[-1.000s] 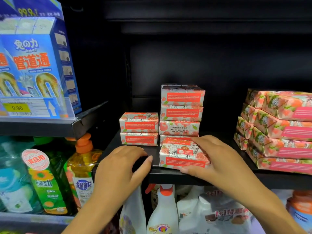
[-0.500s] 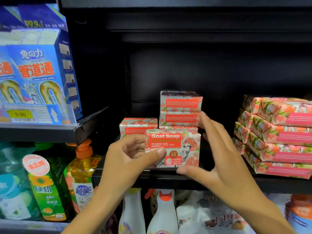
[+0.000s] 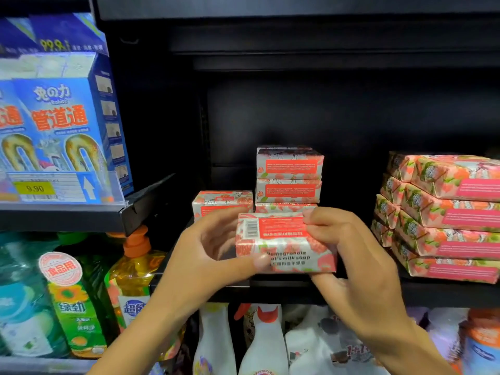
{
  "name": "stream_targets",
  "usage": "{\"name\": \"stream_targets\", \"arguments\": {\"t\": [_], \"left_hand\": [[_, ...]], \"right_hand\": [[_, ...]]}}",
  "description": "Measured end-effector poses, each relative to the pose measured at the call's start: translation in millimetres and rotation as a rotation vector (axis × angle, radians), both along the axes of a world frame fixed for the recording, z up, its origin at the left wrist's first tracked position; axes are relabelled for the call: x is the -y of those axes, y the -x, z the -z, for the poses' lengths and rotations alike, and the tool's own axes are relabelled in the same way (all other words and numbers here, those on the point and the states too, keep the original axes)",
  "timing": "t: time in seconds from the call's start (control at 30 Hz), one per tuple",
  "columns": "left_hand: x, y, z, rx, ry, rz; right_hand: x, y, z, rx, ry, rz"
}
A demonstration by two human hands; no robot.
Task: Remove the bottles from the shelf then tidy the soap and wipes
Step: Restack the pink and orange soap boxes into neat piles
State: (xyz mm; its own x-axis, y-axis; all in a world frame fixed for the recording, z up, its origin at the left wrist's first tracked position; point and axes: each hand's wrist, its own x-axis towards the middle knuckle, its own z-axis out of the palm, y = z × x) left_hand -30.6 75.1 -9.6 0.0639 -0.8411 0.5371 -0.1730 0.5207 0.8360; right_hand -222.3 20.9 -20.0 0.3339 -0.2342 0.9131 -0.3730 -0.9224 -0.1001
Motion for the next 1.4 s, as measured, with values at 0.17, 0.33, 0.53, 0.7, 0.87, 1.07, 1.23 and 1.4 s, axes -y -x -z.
{"name": "stream_targets", "arguments": {"t": [0.17,0.33,0.53,0.7,0.87,1.07,1.23,1.4], "left_hand": [[-5,1,3,0.035,0.111,-0.046],[-5,-4,9,0.161,0.278,-0.136],[0,-8,14,0.261,0.398,-0.091],[1,-12,11,0.283,0.332,-0.075],[-2,-19,0,0.170,0.066,-0.028],[-4,-19,-1,0.116,0.051,-0.051],[-4,-26,-8,0.081,0.220,-0.243],[11,-33,-13,0.016,0.279,-0.455]], "right_hand": [[1,2,-3,-0.109,-0.166,-0.060],[-7,6,-21,-0.040,-0.631,-0.254],[-8,-2,-26,-0.013,-0.769,-0.329],[-10,-6,-23,0.173,-0.701,-0.355],[-8,-15,-8,0.174,-0.474,-0.251],[1,-22,0,0.104,-0.294,-0.245],[6,-12,-1,0.138,-0.354,-0.185],[16,3,8,-0.099,-0.456,-0.038]]}}
